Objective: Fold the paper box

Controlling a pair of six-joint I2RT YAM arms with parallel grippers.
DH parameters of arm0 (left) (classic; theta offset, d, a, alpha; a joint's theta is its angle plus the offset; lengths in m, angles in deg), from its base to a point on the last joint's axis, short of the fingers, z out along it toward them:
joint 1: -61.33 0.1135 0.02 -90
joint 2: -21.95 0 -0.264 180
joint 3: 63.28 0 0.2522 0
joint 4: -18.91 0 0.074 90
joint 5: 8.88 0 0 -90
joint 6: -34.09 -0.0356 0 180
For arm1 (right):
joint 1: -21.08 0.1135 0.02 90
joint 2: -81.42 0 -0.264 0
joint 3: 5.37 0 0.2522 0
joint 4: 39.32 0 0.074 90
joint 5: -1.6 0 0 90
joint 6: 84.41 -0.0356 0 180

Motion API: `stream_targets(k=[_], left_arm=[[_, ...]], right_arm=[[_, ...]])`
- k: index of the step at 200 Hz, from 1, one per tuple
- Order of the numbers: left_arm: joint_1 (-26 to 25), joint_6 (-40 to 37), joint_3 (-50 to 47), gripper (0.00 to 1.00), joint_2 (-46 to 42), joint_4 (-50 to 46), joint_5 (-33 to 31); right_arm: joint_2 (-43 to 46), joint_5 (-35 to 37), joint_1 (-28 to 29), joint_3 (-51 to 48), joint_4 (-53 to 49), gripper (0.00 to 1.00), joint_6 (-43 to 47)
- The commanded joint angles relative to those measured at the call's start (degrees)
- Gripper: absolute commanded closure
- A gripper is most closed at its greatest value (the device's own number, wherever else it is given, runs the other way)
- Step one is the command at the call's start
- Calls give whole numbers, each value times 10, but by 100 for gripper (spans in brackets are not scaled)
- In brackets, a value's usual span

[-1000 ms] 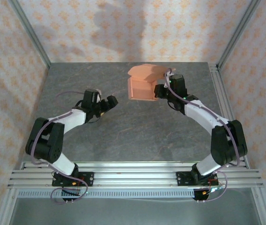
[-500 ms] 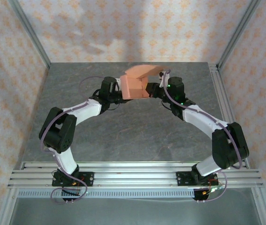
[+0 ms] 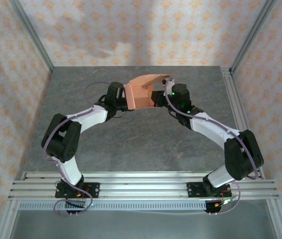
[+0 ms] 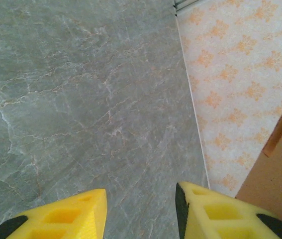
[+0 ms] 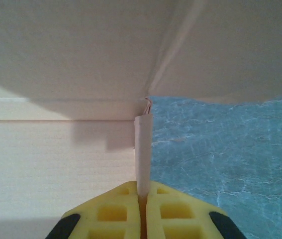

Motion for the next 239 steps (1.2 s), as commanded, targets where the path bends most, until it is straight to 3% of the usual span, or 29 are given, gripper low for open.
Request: stream_targets(k=[1,78,112,168,239], left_arm=[[-8,-10,29,58,-21,18,15],[-8,-12,39,60,-31,16,6],[-8,-4,53,61,-26,22,12],[-8,-2,62,62,-21,23,14],[0,-24,34,60,-36,2,-6]], right_arm=[[-3,41,23,19,-60,92,59],[-19,113,39,31,-96,95,103],[-40,180,75,54,-136,95,170],[-79,244,107,68,-134,96,203],[-26,220,89,38,-100,95,162]])
